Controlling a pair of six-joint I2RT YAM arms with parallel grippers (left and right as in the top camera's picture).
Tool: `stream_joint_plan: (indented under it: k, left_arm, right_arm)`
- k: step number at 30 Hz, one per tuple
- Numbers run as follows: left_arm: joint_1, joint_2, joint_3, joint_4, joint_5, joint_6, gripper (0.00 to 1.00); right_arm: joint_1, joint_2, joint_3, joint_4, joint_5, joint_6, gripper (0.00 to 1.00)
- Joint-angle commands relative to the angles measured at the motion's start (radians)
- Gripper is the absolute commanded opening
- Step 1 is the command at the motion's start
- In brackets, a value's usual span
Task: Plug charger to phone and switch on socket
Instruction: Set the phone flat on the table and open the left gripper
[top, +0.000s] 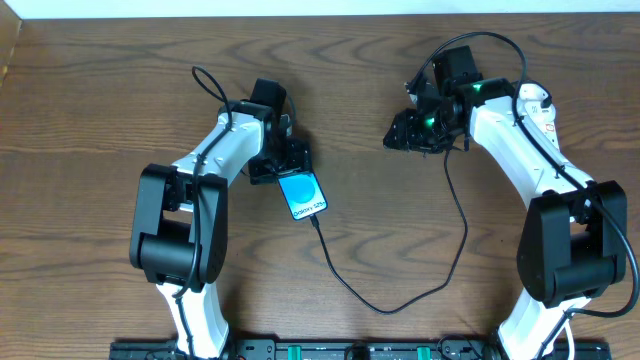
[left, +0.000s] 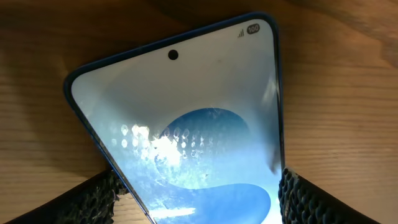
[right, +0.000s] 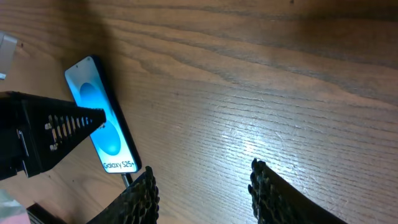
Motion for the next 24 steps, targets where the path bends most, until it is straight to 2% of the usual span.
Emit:
stream_joint_plan:
  k: [1, 6, 15, 18, 24]
  left_arm:
    - [0.005, 0.015, 0.035, -0.030, -0.071, 0.016, 0.84]
    - [0.005, 0.014, 0.095, -0.077, -0.101, 0.017, 0.84]
    - [0.006, -0.012, 0.098, -0.114, -0.190, 0.016, 0.84]
    - [0.006, -0.088, 0.098, -0.114, -0.190, 0.016, 0.84]
    - [0.006, -0.356, 0.098, -0.111, -0.191, 0.016, 0.84]
  right_arm:
    - [0.005, 0.002, 0.019, -0.002, 0.008, -0.014, 0.47]
    - [0.005, 0.002, 0.019, -0.013, 0.008, -0.029, 0.47]
    - [0.001, 0.002, 0.019, -0.016, 0.008, -0.047, 0.47]
    - [-0.006, 0.002, 0.019, -0.024, 0.008, -0.047, 0.47]
    - [-0.028, -0.019, 0.019, -0.050, 0.008, -0.058, 0.46]
